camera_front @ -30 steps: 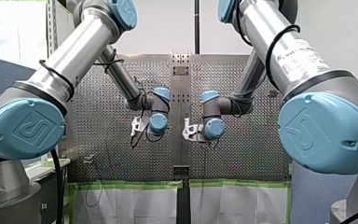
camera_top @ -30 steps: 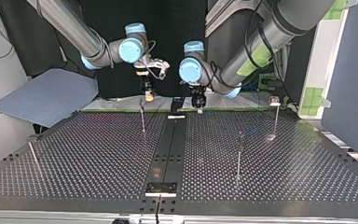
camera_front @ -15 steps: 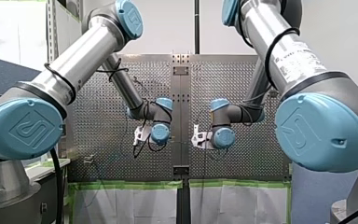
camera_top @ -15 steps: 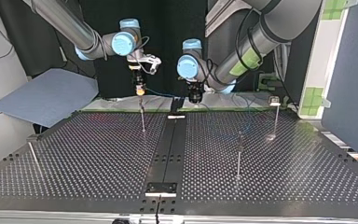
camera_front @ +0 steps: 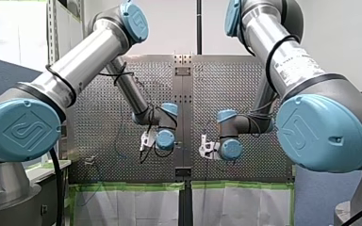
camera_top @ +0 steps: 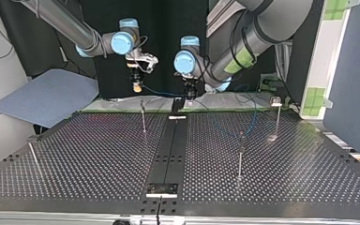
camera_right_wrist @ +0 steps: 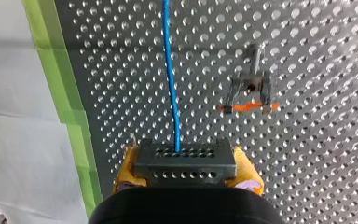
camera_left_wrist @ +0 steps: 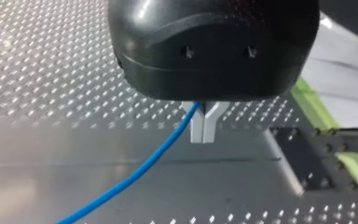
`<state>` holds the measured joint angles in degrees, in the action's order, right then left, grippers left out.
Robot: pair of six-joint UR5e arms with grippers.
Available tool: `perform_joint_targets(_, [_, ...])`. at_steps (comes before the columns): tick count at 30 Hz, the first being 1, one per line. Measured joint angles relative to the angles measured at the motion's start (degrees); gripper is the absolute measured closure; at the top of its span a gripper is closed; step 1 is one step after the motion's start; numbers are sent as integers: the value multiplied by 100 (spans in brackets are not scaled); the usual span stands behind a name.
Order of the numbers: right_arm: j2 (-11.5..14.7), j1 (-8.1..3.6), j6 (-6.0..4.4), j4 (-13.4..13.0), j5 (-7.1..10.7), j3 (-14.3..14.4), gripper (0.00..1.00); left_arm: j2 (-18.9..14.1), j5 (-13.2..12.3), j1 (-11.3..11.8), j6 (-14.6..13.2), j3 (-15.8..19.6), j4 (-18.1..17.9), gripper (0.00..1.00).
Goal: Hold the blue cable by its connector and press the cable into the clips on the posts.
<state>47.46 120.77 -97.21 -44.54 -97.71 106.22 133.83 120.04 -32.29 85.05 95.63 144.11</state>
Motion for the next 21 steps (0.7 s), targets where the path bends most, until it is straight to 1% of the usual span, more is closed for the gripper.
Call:
perform_joint_targets(5, [-9,-111,14,-2,-8,0,100,249,-39,-50,4,1,-196,99])
perform_joint_targets(8, [-10,-185,43,-7,-27,11,100,308,-45,-76,23,0,-292,99])
perform_joint_targets(11, [-11,-266,52,-40,-56,51,100,327,-28,-132,63,0,-381,99])
perform_joint_targets(15, [-14,-370,22,-170,-55,114,100,329,12,-211,155,-1,-487,99])
perform_joint_targets(21, [-18,-508,2,-264,-41,132,100,333,41,-320,194,-2,-617,99])
